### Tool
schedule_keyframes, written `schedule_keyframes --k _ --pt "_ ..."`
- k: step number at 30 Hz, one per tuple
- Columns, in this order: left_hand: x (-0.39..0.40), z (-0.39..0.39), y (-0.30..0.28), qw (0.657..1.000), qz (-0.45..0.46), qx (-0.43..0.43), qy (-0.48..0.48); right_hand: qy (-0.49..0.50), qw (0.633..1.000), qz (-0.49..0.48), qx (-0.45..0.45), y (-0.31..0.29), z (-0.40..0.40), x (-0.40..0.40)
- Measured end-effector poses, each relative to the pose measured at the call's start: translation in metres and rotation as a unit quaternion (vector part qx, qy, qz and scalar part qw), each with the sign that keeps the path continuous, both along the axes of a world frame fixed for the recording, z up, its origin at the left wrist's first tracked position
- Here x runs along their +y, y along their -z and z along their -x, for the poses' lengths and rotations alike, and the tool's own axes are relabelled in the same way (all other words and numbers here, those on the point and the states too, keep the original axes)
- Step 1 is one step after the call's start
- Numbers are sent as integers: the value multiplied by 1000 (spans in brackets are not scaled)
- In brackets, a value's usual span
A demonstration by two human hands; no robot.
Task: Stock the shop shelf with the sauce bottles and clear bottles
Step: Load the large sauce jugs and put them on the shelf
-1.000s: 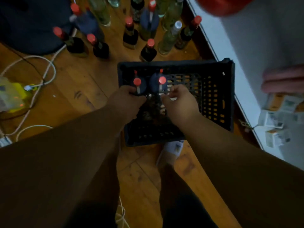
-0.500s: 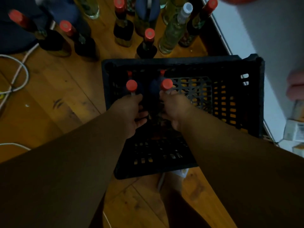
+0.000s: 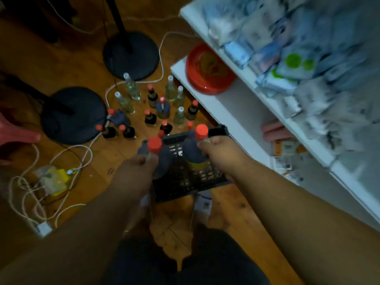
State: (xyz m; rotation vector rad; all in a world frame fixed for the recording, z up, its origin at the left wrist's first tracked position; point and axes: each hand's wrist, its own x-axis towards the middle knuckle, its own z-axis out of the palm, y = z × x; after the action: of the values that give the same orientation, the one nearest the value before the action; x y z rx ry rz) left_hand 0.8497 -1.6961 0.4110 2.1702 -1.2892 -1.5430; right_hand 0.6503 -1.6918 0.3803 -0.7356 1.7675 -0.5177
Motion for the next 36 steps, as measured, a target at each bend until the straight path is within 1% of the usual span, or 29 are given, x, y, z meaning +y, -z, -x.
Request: schedule_keyframes --k 2,5,9,11,14,16,18,19,20,24,29,31,36 --pt "4 1 -59 998 66 11 6 -28 998 57 6 -65 8 6" --pt "6 -1 -121 989 144 40 15 -37 988 147 32 -145 11 14" --pt "1 0 -182 966 227 112 59 61 966 244 59 -215 0 32" --pt "-4 3 -207 950 261 141 95 111 953 272 69 -238 -7 44" --pt "-5 6 -241 928 297 173 146 181 936 288 86 -268 -15 71" --pt "-3 13 -262 923 280 211 158 235 919 303 90 -289 -16 90" --pt "4 25 -286 916 225 300 141 270 899 326 107 -312 -13 113" --pt "9 34 -297 909 204 334 141 284 890 338 118 -324 -9 126" --pt "15 42 -307 903 192 351 156 294 881 350 124 -336 -5 139" --pt "49 79 -338 877 195 380 219 331 846 396 131 -377 17 196" --pt "107 141 -359 859 186 399 262 373 813 416 163 -398 57 273" --pt "138 171 -359 853 180 407 272 388 807 407 181 -396 78 309" --pt "222 253 -347 855 152 416 268 381 819 359 234 -389 139 396"
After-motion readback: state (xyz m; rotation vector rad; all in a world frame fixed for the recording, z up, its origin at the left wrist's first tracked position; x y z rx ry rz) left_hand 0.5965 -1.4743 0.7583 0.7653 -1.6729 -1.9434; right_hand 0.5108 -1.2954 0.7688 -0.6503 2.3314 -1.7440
